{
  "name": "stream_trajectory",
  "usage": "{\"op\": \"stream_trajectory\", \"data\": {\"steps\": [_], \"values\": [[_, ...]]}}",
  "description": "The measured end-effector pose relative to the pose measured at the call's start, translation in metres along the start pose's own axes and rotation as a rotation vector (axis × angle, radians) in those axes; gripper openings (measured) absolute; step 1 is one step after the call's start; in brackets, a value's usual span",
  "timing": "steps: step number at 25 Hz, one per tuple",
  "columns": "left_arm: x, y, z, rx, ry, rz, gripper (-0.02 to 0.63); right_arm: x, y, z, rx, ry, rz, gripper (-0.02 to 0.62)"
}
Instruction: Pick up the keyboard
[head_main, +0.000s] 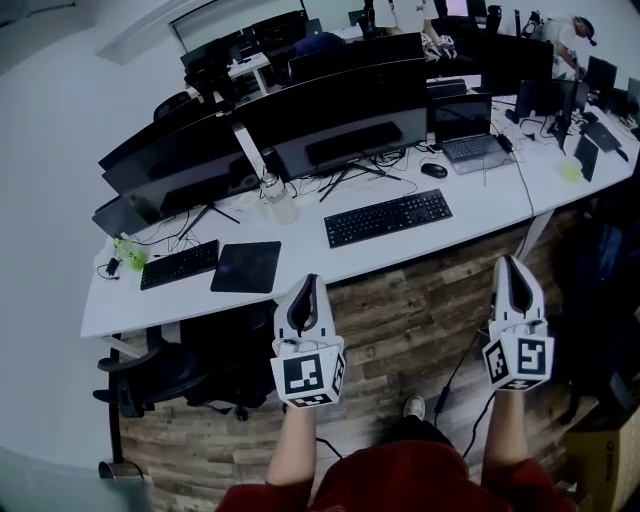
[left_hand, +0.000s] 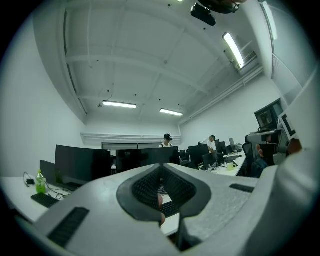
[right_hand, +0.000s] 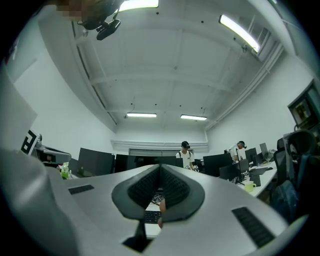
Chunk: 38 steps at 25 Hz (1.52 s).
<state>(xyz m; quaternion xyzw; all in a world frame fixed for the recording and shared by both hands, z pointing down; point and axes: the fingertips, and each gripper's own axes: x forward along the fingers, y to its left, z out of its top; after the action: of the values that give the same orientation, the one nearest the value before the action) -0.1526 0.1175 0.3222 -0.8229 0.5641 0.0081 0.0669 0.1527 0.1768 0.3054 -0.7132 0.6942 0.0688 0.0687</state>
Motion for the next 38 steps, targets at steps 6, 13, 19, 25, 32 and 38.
{"op": "stream_trajectory", "data": {"steps": [6, 13, 19, 25, 32, 38], "values": [[0.057, -0.025, -0.013, 0.017, 0.045, -0.017, 0.039, 0.046, -0.035, -0.019, 0.022, 0.023, 0.022, 0.062], [0.113, -0.049, -0.026, 0.016, 0.088, -0.021, 0.114, 0.091, -0.079, -0.039, 0.05, 0.051, 0.038, 0.16], [0.145, -0.068, -0.034, 0.024, 0.111, -0.031, 0.187, 0.12, -0.105, -0.058, 0.077, 0.063, 0.05, 0.199], [0.162, -0.067, -0.042, 0.024, 0.13, -0.025, 0.193, 0.139, -0.111, -0.07, 0.1, 0.076, 0.061, 0.206], [0.196, -0.043, -0.057, -0.001, 0.134, -0.025, 0.195, 0.178, -0.101, -0.081, 0.076, 0.083, 0.069, 0.207], [0.242, -0.001, -0.067, -0.04, 0.116, -0.007, 0.194, 0.234, -0.08, -0.084, 0.036, 0.082, 0.076, 0.209]]}}
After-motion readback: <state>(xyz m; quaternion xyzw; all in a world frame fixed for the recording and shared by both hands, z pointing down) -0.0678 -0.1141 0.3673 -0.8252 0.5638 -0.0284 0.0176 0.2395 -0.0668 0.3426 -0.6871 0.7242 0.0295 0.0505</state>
